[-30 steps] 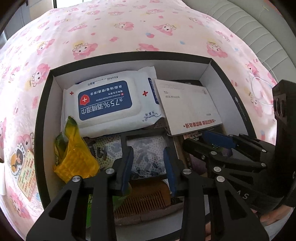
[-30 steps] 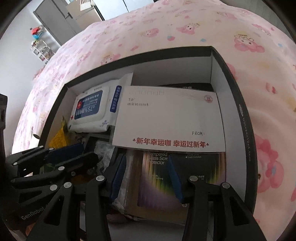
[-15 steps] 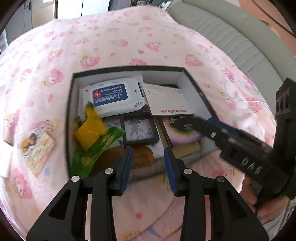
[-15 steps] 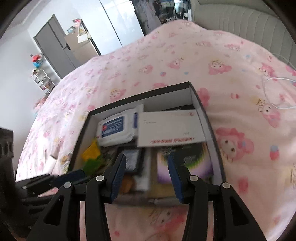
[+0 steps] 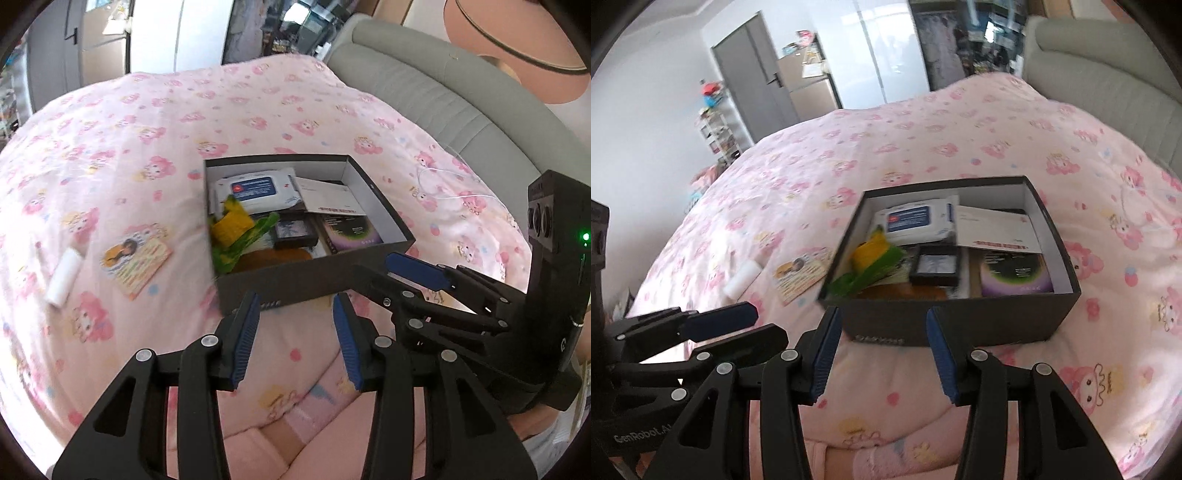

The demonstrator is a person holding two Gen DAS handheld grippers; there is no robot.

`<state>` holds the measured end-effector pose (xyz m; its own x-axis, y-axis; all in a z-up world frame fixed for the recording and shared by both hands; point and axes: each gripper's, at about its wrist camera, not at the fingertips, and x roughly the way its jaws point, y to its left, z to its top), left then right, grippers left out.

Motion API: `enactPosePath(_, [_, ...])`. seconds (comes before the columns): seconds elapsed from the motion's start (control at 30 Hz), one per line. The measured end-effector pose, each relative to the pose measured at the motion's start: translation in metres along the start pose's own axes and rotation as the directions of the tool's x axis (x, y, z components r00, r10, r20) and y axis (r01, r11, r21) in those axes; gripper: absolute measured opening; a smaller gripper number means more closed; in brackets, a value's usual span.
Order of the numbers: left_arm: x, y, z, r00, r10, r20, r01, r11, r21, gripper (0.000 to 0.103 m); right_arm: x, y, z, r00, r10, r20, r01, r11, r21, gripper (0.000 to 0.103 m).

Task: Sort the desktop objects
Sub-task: 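Withdraw the left tool from the box toward the cartoon sticker sheet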

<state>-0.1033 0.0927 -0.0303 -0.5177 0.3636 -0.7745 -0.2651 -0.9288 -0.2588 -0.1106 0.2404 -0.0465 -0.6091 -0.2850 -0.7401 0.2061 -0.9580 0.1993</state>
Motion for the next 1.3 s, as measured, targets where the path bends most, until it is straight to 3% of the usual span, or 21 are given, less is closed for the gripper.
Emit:
enactPosePath(0.3, [-0.039,0.038,-0.036,0.998,0.042,0.035,-0.040,0.998,-0.058,0.042,-0.002,0.055,-0.015,0.998,0.061,-0.023,-0.063,0.994,-0.088,0.044])
enactPosePath(0.7, [-0.052,0.106,-0.054,0.997,0.064,0.053,-0.054,0.983,-0.175,0.042,0.031,0.119,-0.008,0.993,0.080,-0.082,-0.095,0.974,-0.207,0.044])
enactPosePath(0.93, [-0.044,0.138,-0.046,0.994,0.096,0.051,-0.082,0.972,-0.222,0.041,0.061,0.138,0.004,0.988,0.104,-0.116,-0.127,0.967,-0.220,0.044])
enactPosePath(1.3, [0.002,0.201,-0.013,0.996,0.059,0.060,-0.035,0.939,-0.342,0.042,0.127,0.149,0.044,0.978,0.100,-0.182,-0.146,0.954,-0.260,0.044])
